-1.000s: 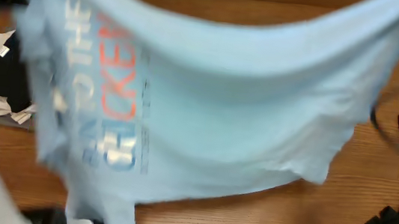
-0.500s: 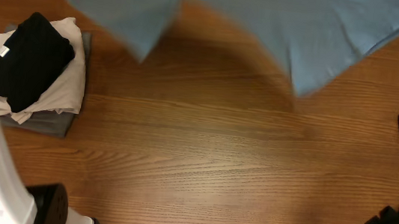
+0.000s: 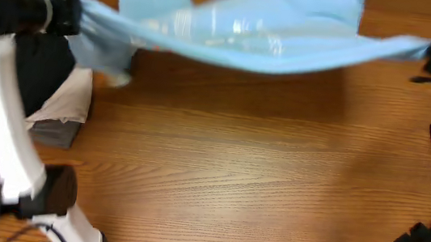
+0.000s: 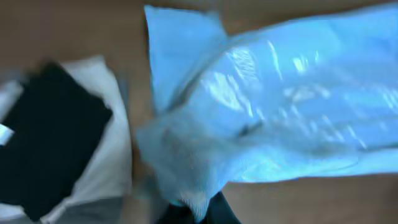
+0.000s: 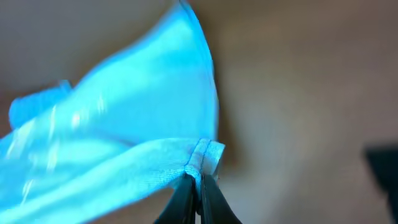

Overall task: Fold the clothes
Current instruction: 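Lay the T-shirt flat on the table and open both grippers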

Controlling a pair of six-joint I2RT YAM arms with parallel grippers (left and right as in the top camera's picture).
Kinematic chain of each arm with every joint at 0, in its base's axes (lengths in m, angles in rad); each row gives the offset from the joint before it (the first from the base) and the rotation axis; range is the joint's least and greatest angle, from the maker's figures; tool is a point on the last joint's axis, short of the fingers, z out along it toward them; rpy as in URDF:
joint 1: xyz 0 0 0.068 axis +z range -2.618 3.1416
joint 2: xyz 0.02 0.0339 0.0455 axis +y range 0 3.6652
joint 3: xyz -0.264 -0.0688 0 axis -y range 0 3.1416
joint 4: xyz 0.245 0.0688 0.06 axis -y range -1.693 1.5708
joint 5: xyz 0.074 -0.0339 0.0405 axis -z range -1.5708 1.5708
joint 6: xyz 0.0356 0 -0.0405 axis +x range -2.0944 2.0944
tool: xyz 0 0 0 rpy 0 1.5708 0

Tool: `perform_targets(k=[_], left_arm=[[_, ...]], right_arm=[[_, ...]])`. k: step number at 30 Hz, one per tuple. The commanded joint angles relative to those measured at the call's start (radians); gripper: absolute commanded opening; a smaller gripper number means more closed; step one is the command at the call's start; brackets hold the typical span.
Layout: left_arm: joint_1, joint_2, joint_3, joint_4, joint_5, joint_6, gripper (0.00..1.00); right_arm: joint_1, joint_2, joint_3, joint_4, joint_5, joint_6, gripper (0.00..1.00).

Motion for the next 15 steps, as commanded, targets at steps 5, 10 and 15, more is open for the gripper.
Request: perform_targets(k=[5, 10, 15], left_arm=[[-0.039, 0.104, -0.234, -0.006, 0.06, 0.093, 0.06], [-0.047, 0.082, -0.42, -0.007, 0.043, 0.097, 0.06], [-0.055, 0.005, -0.592, -0.007, 0.042, 0.089, 0.22]], right_arm=[[0.0, 0.085, -0.289, -0.02, -0.006, -0.048, 0.04], [-0.001, 0.085, -0.399, -0.071, -0.005, -0.019, 0.08], [-0.003, 0.085, -0.47, -0.109, 0.056, 0.025, 0.4]])
